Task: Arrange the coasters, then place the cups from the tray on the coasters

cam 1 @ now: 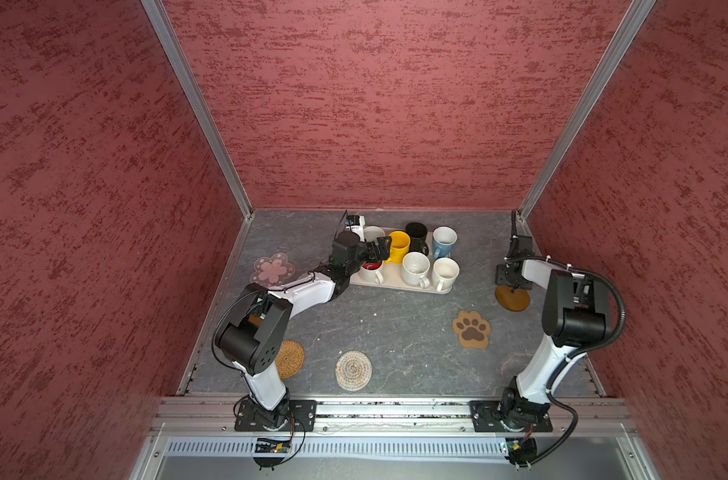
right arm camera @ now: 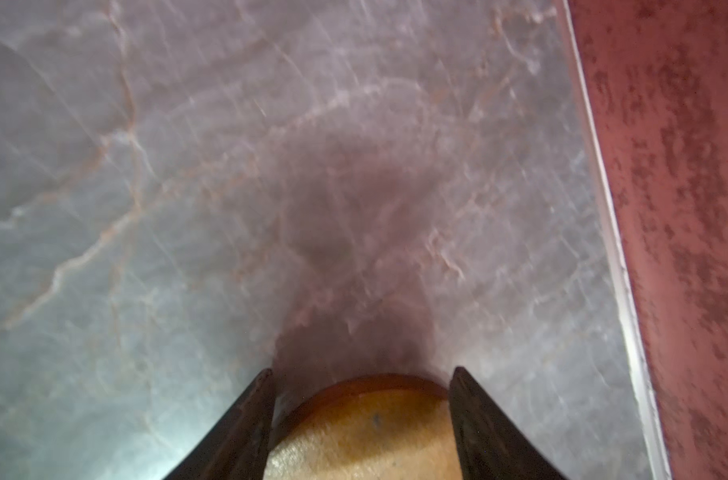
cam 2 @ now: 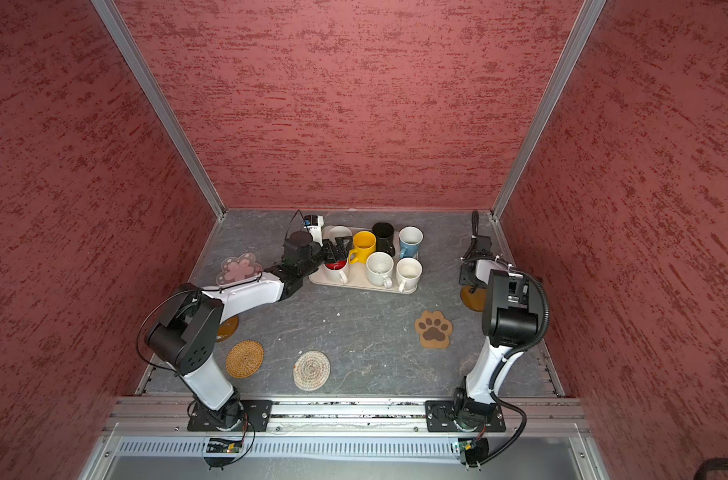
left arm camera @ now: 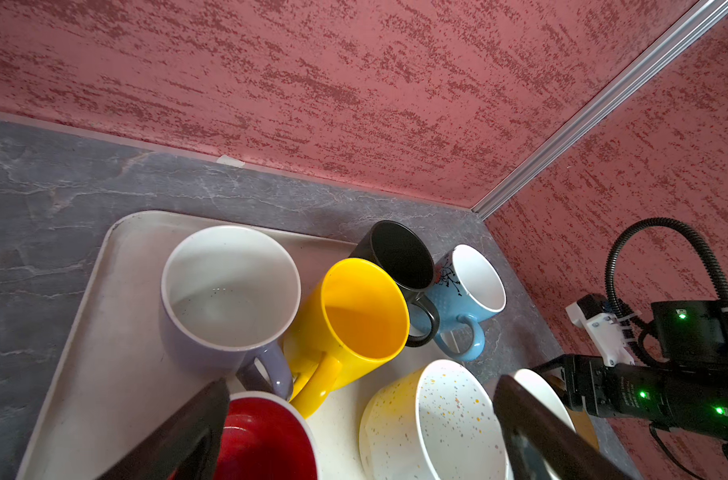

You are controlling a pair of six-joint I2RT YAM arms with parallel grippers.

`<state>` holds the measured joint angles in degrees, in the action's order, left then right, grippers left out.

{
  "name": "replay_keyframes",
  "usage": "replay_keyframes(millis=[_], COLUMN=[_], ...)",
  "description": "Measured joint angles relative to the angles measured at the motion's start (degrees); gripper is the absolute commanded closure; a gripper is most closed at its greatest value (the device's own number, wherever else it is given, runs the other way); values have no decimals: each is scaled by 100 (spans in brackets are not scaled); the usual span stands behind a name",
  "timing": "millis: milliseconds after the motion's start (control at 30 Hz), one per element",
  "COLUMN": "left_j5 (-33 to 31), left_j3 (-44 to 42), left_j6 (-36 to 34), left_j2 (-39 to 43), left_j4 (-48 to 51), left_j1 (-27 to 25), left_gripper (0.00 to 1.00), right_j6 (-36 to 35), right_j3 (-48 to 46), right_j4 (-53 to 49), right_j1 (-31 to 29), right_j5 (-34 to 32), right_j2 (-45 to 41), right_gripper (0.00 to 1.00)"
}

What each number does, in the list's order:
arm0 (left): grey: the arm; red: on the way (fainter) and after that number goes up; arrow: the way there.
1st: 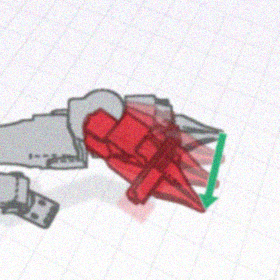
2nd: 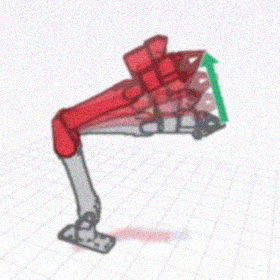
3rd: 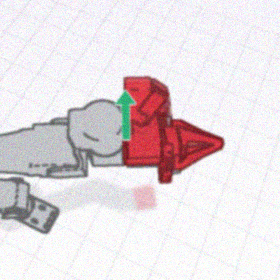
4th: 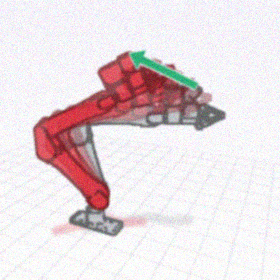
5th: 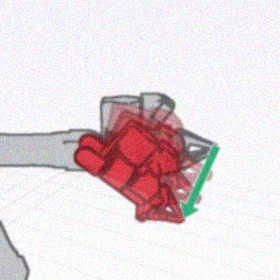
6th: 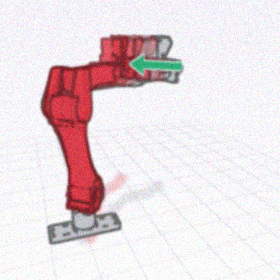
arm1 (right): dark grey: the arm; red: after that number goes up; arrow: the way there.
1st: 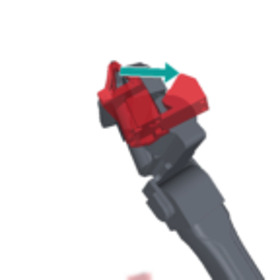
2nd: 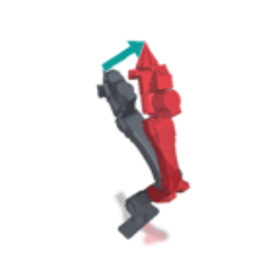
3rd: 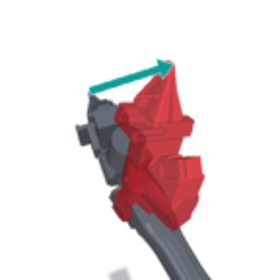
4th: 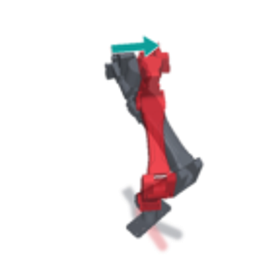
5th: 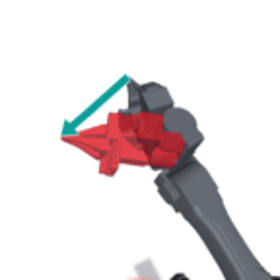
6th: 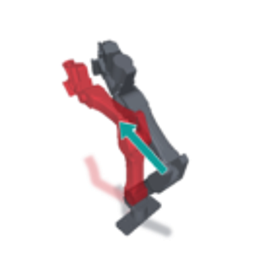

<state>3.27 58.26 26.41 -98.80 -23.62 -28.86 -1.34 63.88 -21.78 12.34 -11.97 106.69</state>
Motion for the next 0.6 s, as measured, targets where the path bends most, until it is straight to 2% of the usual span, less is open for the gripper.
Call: replay_keyframes(millis=[600], left_j5=[81], left_j3=[0], left_j6=[37], left_j2=[0], left_j4=[2], left_j1=[17], left_gripper=[0], right_j6=[704], right_j3=[-1204], right_j4=[-337], right_j1=[-81], right_j5=[149], right_j2=[-1134], right_gripper=[40])
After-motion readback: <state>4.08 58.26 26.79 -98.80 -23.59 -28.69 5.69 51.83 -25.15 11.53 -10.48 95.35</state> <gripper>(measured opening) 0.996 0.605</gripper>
